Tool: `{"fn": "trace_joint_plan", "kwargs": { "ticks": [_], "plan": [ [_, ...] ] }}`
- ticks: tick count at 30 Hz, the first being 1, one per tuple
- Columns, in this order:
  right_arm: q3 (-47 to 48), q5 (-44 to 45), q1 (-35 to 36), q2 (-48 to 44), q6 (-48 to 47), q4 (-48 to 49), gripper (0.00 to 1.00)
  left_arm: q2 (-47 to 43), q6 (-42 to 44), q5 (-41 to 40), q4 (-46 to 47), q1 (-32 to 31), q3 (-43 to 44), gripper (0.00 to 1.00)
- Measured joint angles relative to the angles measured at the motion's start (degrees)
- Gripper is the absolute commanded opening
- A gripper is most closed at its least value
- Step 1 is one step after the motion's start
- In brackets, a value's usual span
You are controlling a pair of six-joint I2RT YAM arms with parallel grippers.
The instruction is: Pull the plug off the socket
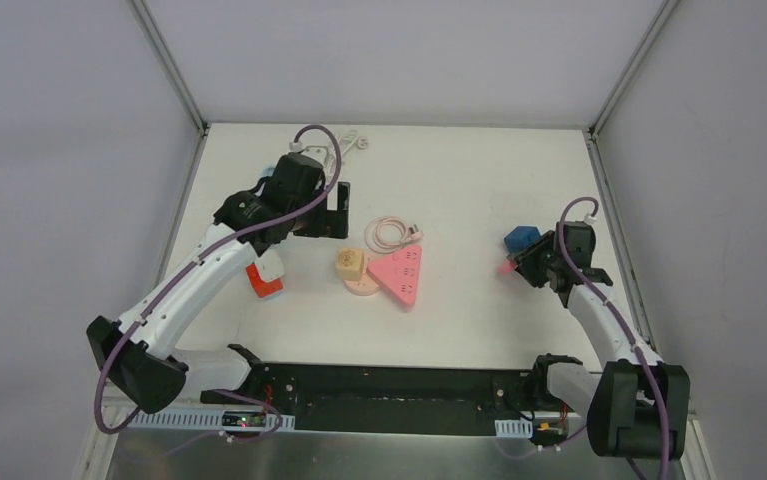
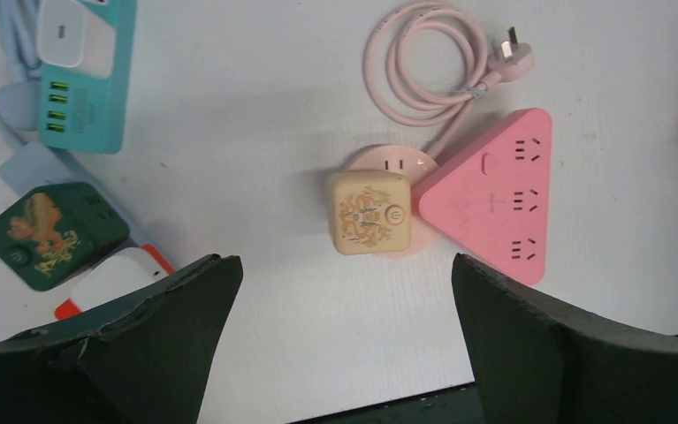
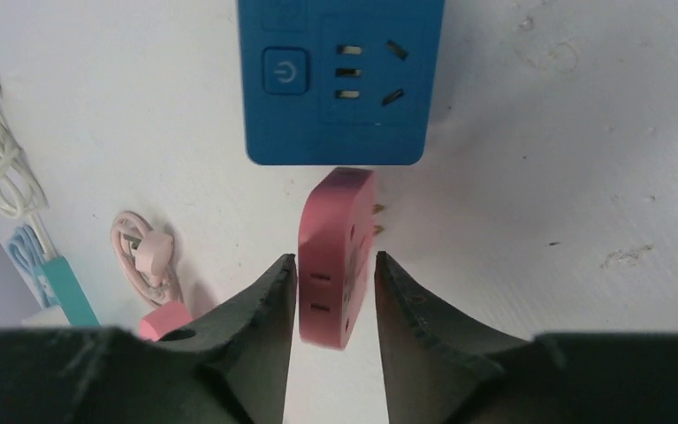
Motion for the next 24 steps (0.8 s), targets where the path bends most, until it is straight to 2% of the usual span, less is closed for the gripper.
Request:
{"fn": "trace_joint_plan", "kwargs": {
  "ticks": [2,4,10,18,24],
  "plan": [
    [-0.70,-0.37,-0.92,0.26,0.68,0.46,0.61,-2.29,-0.02,-2.08,-0.07,0.02,-1.25,0.99],
    [-1.38,-0.31,-1.57,0.31,0.98,0.87,0.65,-4.44,0.00,-4.48,-0.07,0.20,-2.27,0.99],
    [-2.08,1.07,-2.16,0.31,1.05,0.94,0.67,-9.09,-0.52,-10.25,1.18,0.39,-5.44,0.99],
    [1.14,3.08,-2.19,0.22,0.44,-3.21,0.69,-12.90,-2.97,-12.26,3.41,0.39,-11.19,0.99],
    [5.29,-1.49,0.55,-1.31,-1.29,-3.52,0.86,-14.60,-5.09,-12.26,5.35,0.39,-15.69,0.96]
  ]
}}
